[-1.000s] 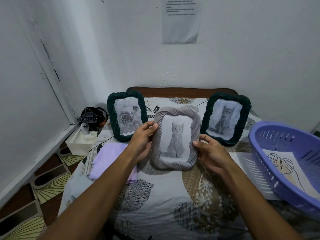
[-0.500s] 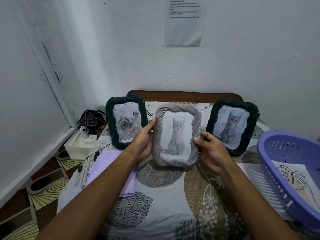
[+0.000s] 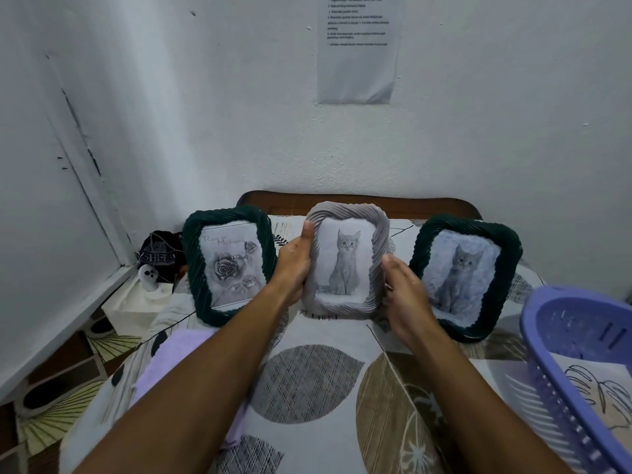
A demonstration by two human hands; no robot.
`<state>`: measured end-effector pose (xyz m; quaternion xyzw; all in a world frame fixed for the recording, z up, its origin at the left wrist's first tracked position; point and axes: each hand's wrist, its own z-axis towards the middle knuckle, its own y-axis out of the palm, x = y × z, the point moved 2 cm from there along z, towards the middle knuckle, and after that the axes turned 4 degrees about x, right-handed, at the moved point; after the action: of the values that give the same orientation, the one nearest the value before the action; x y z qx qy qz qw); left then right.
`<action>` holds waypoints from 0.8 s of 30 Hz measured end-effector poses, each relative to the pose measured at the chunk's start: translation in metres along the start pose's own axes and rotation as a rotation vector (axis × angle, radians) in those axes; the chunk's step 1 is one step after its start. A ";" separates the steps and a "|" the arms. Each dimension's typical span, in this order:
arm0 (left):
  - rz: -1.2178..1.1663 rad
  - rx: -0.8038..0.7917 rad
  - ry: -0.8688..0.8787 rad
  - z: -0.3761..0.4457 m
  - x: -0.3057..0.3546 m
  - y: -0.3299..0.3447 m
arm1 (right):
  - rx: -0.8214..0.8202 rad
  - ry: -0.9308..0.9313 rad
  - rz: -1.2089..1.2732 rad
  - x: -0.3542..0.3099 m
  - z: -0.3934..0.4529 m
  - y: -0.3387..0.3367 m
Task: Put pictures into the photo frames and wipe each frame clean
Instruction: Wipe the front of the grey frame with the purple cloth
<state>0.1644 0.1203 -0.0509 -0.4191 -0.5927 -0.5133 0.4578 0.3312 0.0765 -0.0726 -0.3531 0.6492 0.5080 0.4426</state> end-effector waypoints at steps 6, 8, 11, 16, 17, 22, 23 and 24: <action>0.037 0.045 0.018 0.012 -0.006 0.002 | -0.021 -0.007 0.010 0.004 0.005 0.003; 0.029 0.066 0.020 0.014 -0.007 0.003 | -0.010 -0.007 -0.002 0.004 0.006 0.004; 0.041 0.087 0.019 0.017 -0.008 0.003 | 0.001 -0.001 -0.012 0.005 0.007 0.004; 0.065 0.092 0.014 0.018 -0.009 -0.002 | -0.015 -0.018 -0.054 0.008 0.008 0.003; 0.064 0.087 0.018 0.017 -0.008 -0.002 | -0.015 -0.021 -0.057 0.008 0.008 0.002; 0.114 0.094 0.044 0.014 -0.007 -0.001 | -0.020 -0.021 -0.046 0.006 0.005 0.002; 0.135 0.099 0.051 0.014 -0.007 -0.001 | -0.014 -0.022 -0.054 0.005 0.005 0.002; 0.153 0.099 0.055 0.014 -0.007 -0.001 | -0.007 -0.022 -0.068 0.004 0.004 0.002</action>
<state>0.1634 0.1343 -0.0583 -0.4256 -0.5707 -0.4583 0.5320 0.3285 0.0814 -0.0762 -0.3710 0.6301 0.4986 0.4655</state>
